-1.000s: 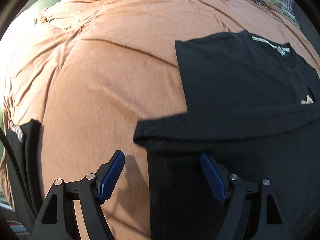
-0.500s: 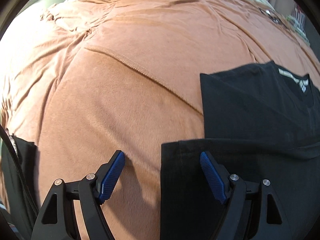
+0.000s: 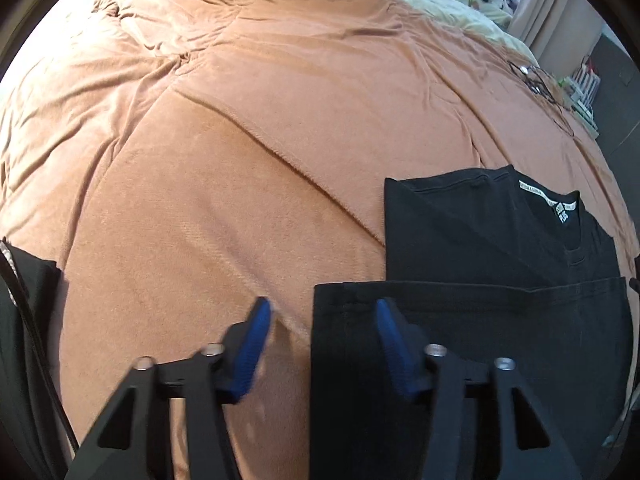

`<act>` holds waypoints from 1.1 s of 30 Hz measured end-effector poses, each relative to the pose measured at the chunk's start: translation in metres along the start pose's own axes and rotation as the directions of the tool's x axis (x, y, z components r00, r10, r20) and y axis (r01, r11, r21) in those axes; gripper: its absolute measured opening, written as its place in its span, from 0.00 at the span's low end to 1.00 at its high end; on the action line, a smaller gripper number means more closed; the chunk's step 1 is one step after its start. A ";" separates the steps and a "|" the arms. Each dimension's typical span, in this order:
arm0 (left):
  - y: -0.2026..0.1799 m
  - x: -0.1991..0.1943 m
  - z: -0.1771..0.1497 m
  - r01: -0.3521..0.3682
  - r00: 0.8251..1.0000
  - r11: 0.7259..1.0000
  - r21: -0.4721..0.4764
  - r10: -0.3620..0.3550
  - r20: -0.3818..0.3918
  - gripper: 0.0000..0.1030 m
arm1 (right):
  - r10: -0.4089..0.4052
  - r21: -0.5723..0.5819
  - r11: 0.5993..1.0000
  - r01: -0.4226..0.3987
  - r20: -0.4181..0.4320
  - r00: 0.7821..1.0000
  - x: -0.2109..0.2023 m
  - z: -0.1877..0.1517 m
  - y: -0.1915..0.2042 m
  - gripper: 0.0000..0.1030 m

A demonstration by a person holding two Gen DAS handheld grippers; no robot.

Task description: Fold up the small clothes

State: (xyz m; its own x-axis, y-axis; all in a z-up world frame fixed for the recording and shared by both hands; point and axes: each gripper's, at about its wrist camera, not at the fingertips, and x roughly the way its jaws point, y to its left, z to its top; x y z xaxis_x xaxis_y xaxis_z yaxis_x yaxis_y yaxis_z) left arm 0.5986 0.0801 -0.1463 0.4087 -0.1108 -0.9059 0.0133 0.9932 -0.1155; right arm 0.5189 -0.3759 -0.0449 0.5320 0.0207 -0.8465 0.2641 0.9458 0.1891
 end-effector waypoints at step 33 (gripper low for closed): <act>-0.019 -0.045 0.008 -0.052 0.989 0.998 0.040 0.046 0.137 0.03 | 0.131 0.044 0.990 -0.136 0.109 0.985 -0.055 -0.002 -0.008 0.02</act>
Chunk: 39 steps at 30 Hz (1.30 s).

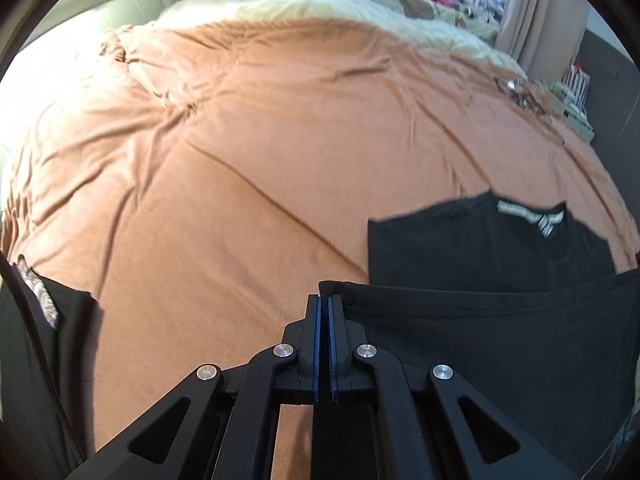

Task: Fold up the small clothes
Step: 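Close both grippers on the folded edge of the black T-shirt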

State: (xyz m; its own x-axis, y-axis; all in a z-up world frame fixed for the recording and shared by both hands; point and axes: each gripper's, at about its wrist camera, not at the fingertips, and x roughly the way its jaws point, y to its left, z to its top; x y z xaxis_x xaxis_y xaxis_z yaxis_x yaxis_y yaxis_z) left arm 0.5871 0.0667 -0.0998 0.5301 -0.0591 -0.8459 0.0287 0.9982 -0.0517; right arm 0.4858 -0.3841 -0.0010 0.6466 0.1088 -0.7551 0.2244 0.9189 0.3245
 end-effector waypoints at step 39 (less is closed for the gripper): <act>-0.030 0.088 0.073 -0.200 0.979 0.978 0.055 0.201 -0.027 0.03 | -0.161 -0.003 0.987 0.161 -0.010 0.987 0.096 0.071 0.012 0.02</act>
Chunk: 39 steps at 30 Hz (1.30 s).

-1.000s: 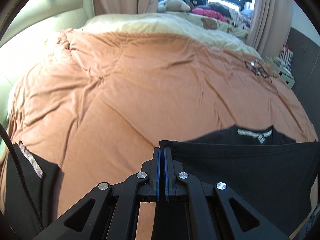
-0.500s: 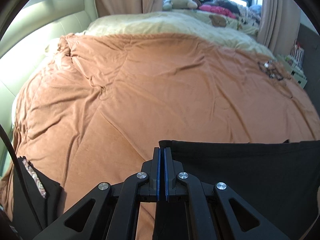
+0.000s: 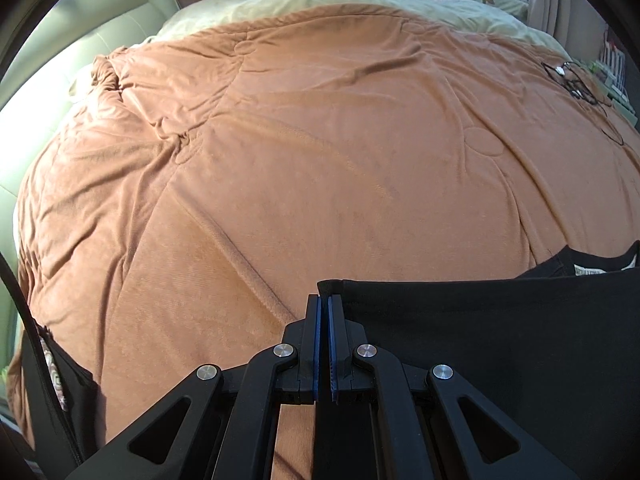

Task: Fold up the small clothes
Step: 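Close both grippers on the folded edge of the black T-shirt, then open both grippers and release the folded edge onto the shirt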

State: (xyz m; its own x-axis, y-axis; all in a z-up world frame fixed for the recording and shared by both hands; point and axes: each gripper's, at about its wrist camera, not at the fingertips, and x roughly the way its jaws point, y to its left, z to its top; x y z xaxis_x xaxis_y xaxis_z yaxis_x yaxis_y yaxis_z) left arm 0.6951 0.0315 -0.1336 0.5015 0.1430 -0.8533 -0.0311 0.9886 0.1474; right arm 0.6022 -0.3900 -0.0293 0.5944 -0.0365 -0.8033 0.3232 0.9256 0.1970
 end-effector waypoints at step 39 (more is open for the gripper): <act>-0.076 -0.031 -0.010 0.148 0.989 0.983 0.106 -0.147 -0.018 0.55 | 0.051 -0.175 0.982 -0.063 -0.074 0.996 -0.007 -0.030 0.089 0.52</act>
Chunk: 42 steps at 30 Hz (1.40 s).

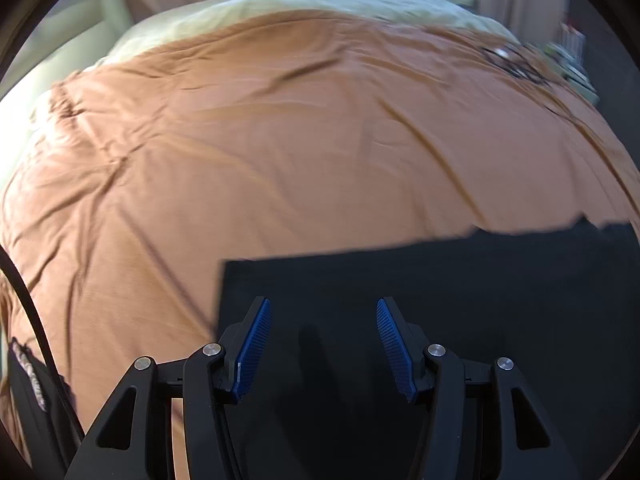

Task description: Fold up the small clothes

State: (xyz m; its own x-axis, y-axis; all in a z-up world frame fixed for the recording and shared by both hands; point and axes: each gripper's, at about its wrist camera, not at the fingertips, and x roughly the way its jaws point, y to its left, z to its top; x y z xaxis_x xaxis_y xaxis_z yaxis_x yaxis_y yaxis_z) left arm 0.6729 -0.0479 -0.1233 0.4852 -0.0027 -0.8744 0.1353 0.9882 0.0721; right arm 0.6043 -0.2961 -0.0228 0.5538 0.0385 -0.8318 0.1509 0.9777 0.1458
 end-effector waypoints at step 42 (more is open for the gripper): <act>-0.098 0.070 0.041 -0.002 1.000 0.995 0.105 0.004 -0.022 0.45 | -0.045 -0.136 0.990 0.034 -0.078 0.996 0.128 0.047 0.089 0.28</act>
State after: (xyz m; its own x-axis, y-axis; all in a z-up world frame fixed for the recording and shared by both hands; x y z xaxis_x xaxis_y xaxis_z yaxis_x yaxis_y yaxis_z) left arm 0.7286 -0.1513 -0.1720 0.4671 0.0050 -0.8842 0.2239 0.9667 0.1237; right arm 0.7269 -0.2135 -0.0910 0.4812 0.0106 -0.8766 0.0572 0.9974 0.0435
